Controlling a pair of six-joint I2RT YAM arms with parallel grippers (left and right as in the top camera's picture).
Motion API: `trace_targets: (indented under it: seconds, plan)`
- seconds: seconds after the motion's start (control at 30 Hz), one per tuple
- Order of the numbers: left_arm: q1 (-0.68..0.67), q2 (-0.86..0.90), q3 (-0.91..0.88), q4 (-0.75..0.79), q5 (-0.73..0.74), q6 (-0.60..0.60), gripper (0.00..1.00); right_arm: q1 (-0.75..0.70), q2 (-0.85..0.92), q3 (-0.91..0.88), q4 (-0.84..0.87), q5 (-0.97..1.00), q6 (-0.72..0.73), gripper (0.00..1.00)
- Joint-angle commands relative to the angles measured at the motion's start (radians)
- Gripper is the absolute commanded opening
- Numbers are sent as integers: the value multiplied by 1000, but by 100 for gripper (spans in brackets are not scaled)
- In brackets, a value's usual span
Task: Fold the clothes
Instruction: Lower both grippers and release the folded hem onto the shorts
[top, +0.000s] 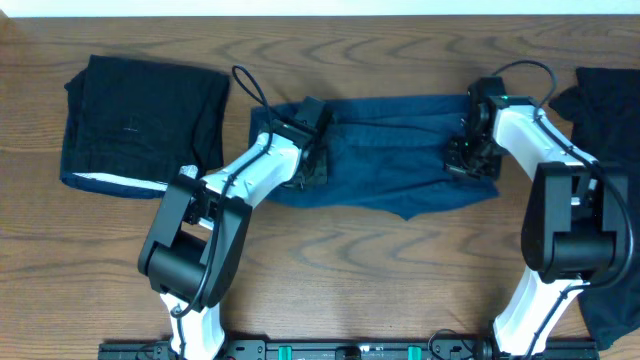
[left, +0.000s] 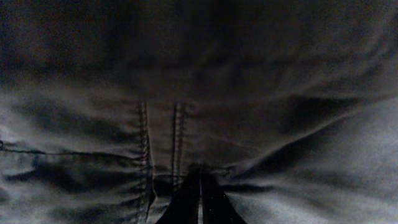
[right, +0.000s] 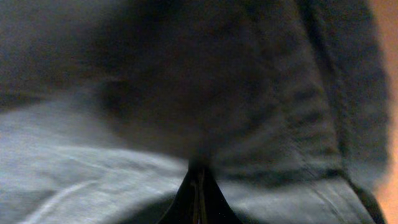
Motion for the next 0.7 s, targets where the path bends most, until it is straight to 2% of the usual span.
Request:
trace_targets:
  seconds: [0.0,0.1,0.17,0.23,0.27,0.3,0.33,0.47,0.67]
  plan:
    - [0,-79,-18,-32,8,-33,6,-26,-85,-10,-28,54,-21,1]
    - [2,-153,-18,-38,7,-33,6,-26,-132,-10,-47,53,-61,1]
    - [2,-188,-18,-38,-2,-32,6,-24,-150,-10,-56,45,-61,8]
    - [2,-206,-18,-38,-42,-32,6,-24,-156,-10,-57,23,-61,4]
    - [2,-207,-18,-39,-64,-32,6,-24,-156,-10,-61,16,-61,9]
    - [3,-207,-18,-42,-86,-32,6,-24,-156,-10,-66,13,-61,9]
    - [3,-203,-18,-46,-108,-32,6,-24,-154,-11,-68,13,-61,2]
    - [8,-186,-18,-63,-149,-32,6,-21,-154,-11,-77,-20,-88,1]
    - [34,-159,-18,-49,-204,-29,6,4,-152,-11,6,-21,-88,1]
